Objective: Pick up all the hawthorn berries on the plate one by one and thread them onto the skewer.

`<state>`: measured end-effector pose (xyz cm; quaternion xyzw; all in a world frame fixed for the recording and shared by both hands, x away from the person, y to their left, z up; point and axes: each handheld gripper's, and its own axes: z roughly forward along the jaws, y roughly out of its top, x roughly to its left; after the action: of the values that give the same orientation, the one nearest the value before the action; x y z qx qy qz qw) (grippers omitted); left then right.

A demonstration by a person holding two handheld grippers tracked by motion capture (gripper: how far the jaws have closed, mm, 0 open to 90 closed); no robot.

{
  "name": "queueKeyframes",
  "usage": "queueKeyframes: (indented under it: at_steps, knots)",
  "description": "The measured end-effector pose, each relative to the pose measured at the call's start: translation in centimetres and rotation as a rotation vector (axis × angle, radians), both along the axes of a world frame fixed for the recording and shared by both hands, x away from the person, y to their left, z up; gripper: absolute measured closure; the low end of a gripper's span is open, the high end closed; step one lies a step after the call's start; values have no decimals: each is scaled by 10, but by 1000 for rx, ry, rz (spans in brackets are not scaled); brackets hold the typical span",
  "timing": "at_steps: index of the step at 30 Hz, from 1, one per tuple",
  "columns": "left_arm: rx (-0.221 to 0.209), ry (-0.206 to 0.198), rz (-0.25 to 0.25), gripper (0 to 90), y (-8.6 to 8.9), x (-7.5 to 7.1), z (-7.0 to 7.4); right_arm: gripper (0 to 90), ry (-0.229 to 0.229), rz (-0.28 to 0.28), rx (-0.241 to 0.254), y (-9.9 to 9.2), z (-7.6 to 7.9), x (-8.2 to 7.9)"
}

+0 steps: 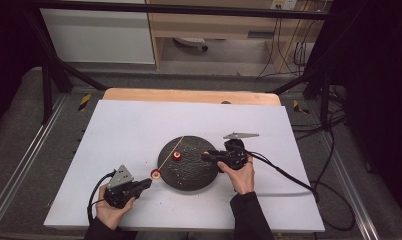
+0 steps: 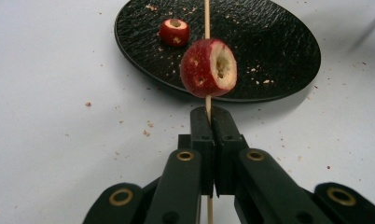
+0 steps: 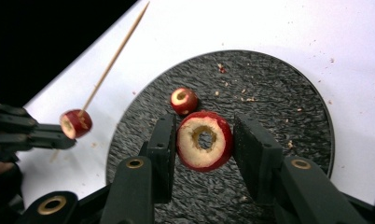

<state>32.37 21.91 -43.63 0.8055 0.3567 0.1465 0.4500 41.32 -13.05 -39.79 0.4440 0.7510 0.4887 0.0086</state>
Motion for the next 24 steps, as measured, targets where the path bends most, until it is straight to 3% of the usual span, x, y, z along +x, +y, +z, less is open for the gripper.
queueKeyframes:
  at_steps: [9, 19, 24]
  knots:
    - [-6, -14, -2, 883, -10, -3, 2, 615, -59, -64, 181, -7, -3, -12]
    - [0, -31, 0, 883, -20, -4, 5, 615, -98, -144, 316, -8, -15, -15]
    - [-9, -37, 3, 883, -27, -3, 7, 615, -139, -194, 391, -7, -18, -16]
